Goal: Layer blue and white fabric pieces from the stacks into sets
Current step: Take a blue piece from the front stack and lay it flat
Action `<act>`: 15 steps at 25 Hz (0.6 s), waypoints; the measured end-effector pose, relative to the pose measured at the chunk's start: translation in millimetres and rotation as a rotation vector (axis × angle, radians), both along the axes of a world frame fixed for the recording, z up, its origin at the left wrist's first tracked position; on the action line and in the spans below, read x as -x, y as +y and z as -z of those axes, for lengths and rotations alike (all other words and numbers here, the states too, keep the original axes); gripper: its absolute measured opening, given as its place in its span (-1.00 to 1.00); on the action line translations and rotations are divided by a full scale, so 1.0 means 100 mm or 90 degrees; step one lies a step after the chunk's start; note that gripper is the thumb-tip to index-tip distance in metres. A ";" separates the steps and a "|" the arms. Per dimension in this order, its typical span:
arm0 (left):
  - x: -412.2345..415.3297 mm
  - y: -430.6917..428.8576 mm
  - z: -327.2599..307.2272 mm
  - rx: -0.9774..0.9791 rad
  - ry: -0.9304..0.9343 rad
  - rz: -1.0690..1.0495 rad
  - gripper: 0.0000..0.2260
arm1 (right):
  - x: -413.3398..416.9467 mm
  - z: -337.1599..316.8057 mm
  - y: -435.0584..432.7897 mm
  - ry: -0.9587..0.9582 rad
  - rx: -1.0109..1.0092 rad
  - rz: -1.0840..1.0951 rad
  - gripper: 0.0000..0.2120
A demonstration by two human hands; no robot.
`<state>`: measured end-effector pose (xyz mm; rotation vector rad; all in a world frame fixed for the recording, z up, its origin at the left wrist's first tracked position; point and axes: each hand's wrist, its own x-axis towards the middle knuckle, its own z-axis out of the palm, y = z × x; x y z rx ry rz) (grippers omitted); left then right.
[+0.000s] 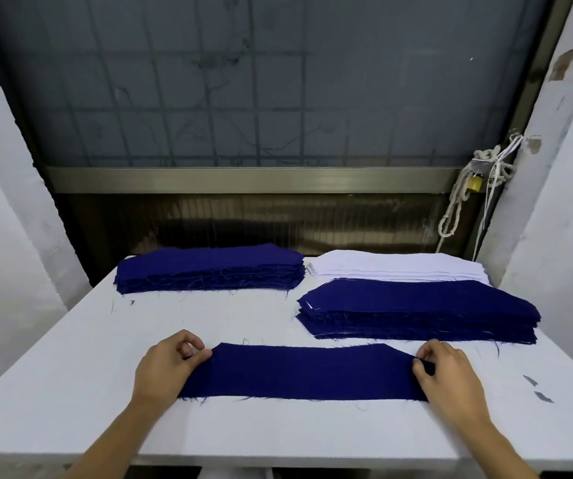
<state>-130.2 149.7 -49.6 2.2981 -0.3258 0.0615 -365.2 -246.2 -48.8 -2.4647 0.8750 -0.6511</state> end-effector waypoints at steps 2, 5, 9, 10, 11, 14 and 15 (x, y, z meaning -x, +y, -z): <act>0.00 0.01 0.00 0.007 0.001 0.002 -0.87 | 0.00 0.01 0.00 0.008 0.011 0.004 -0.89; 0.01 0.01 -0.01 0.020 0.004 0.010 -0.86 | -0.01 0.04 0.00 0.025 0.056 0.002 -0.91; -0.01 0.01 -0.05 0.001 0.022 0.005 -0.82 | -0.03 0.03 0.00 0.010 0.085 0.011 -0.88; -0.04 0.00 -0.09 -0.009 0.031 0.011 -0.81 | -0.05 0.01 -0.01 -0.007 0.089 0.015 -0.88; -0.07 -0.02 -0.13 -0.017 0.038 0.022 -0.82 | -0.07 -0.02 -0.02 -0.027 0.095 0.015 -0.88; -0.22 -0.21 -0.36 -0.048 0.003 0.040 -0.85 | -0.24 -0.18 -0.08 -0.085 0.110 -0.012 -0.88; -0.28 -0.31 -0.44 -0.045 -0.019 0.046 -0.87 | -0.32 -0.26 -0.12 -0.096 0.112 -0.020 -0.89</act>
